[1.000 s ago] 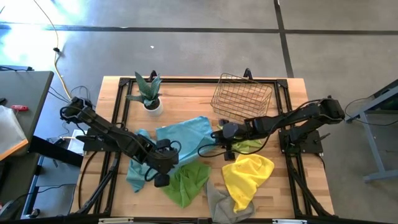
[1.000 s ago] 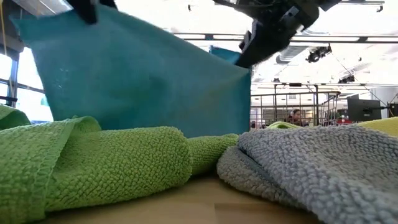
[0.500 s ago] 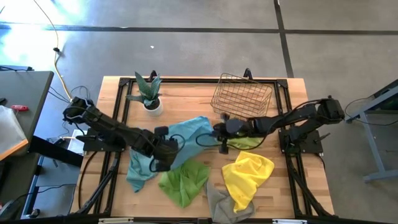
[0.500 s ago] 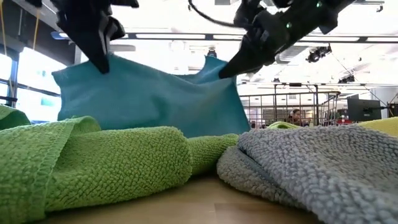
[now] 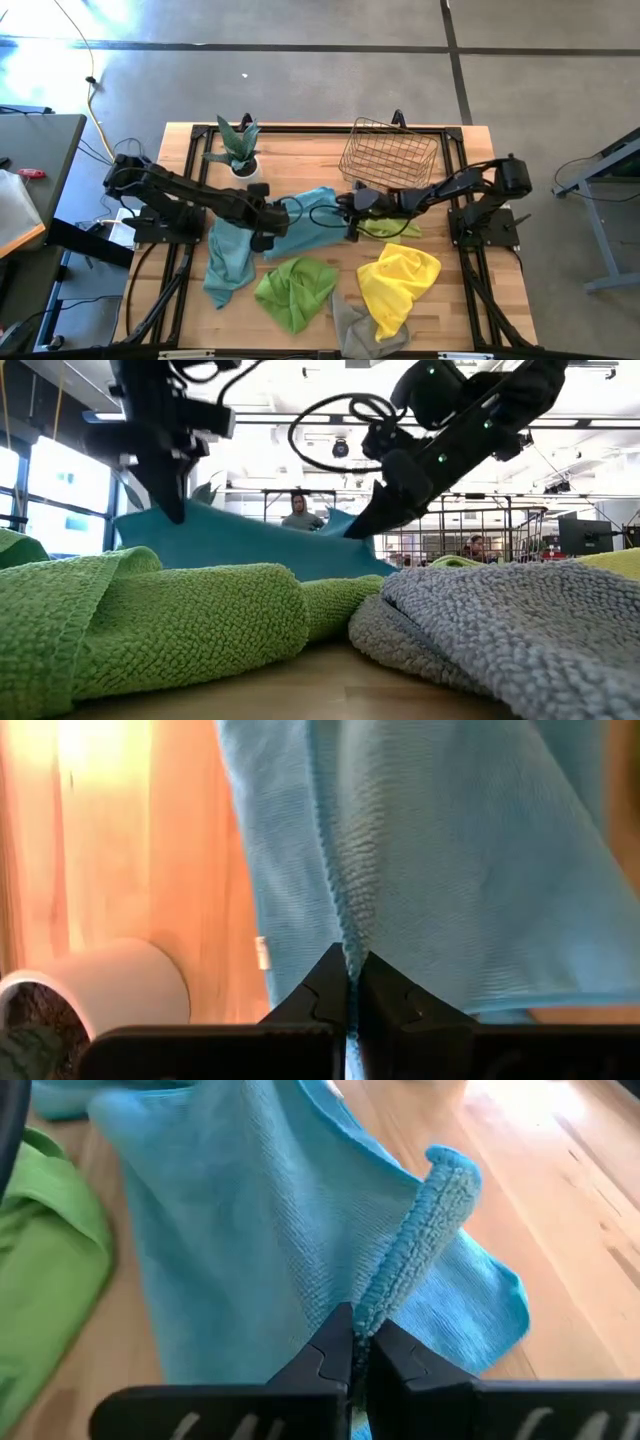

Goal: Fold microfiber towels
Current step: Fold the top blue towel

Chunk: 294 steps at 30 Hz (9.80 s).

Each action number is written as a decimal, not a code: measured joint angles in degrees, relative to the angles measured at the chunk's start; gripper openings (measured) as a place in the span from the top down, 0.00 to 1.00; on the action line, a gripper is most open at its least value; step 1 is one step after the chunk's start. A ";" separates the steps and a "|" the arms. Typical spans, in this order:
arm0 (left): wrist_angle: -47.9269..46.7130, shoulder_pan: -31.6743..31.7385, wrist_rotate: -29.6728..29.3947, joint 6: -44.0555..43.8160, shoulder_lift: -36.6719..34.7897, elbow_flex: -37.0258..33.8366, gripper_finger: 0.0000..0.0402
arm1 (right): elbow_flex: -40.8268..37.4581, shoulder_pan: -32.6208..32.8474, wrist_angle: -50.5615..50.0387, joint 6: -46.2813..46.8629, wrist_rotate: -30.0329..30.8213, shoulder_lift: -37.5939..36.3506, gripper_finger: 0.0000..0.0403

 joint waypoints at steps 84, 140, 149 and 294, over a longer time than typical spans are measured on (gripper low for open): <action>35.61 -7.51 4.79 -21.16 -0.07 -23.87 0.75 | 2.19 -8.65 11.99 -10.55 0.22 13.82 0.55; 35.50 -7.80 4.72 -19.06 -0.02 -23.91 0.75 | 2.16 -11.01 24.06 -5.88 13.65 19.48 0.55; 34.27 -7.71 3.63 -15.43 0.31 -21.38 0.75 | 2.16 -7.39 21.01 -6.75 11.23 8.91 0.55; 53.13 -3.16 -4.42 -9.46 5.06 -27.73 0.75 | 2.21 10.62 -23.63 75.40 15.34 5.40 0.55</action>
